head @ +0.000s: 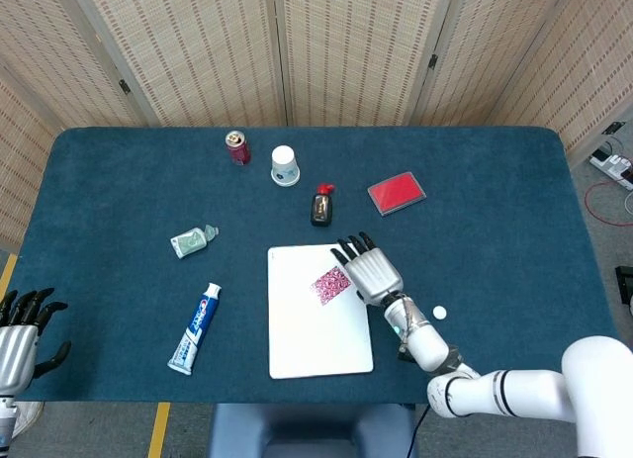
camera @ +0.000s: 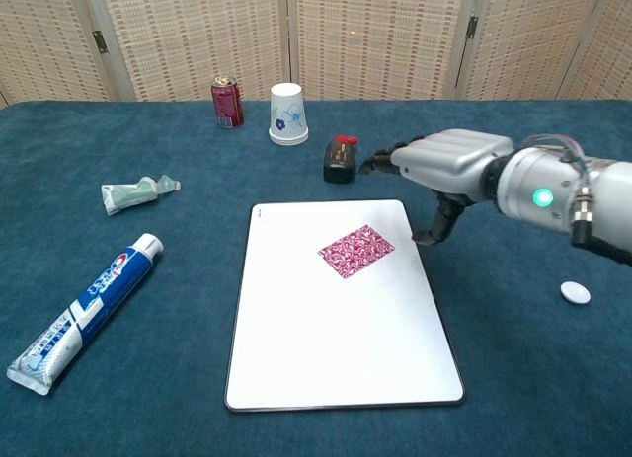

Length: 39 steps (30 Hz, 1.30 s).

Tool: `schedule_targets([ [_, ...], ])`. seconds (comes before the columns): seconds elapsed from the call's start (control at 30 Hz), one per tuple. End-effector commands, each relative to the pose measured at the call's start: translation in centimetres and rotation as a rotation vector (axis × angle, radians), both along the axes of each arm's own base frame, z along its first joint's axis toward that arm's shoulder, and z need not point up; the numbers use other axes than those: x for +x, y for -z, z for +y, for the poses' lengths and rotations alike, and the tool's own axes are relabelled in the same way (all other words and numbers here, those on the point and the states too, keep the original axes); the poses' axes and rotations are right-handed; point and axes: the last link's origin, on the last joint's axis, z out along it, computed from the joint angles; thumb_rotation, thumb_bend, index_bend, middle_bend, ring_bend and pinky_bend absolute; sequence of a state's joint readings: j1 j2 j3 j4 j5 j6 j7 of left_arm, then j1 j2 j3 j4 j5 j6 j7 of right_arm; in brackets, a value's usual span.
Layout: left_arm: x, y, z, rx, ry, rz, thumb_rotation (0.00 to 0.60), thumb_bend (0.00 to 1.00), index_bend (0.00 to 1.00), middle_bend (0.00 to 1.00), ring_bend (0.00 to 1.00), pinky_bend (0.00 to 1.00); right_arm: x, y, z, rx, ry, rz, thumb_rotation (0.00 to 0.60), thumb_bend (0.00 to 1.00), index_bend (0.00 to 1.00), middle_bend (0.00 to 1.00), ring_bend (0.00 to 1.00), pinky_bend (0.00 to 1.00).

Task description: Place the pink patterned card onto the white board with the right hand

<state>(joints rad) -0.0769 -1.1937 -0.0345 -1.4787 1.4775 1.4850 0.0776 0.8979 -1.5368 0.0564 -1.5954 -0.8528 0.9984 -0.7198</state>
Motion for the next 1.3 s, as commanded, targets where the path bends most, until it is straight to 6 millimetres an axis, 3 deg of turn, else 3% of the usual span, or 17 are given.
schedule_targets([
  [0.03,0.0,0.0,0.1,-0.001,0.002,0.001,0.600,0.34,0.31,0.17,0.14,0.00,-3.0,-2.5,1.9,-0.027,0.020,-0.008,0.600,0.34,0.16,0.09,0.00,0.00],
  [0.3,0.4,0.4,0.4,-0.011,0.014,-0.001,0.600,0.34,0.31,0.17,0.14,0.00,-9.2,-6.2,5.6,-0.084,0.105,0.015,0.600,0.33,0.29,0.12,0.02,0.00],
  [0.6,0.9,0.8,0.5,-0.020,0.027,-0.002,0.600,0.34,0.31,0.17,0.14,0.00,-13.6,-6.1,7.3,-0.090,0.164,0.026,0.600,0.34,0.34,0.14,0.02,0.00],
  [0.9,0.5,0.5,0.2,-0.012,0.012,-0.002,0.600,0.34,0.31,0.17,0.14,0.00,-15.6,-5.0,7.1,-0.077,0.207,0.034,0.600,0.34,0.37,0.14,0.02,0.00],
  [1.3,0.4,0.7,0.2,-0.016,0.014,-0.003,0.600,0.34,0.31,0.17,0.14,0.00,-16.1,-4.4,7.0,-0.068,0.224,0.036,0.600,0.34,0.39,0.15,0.02,0.00],
])
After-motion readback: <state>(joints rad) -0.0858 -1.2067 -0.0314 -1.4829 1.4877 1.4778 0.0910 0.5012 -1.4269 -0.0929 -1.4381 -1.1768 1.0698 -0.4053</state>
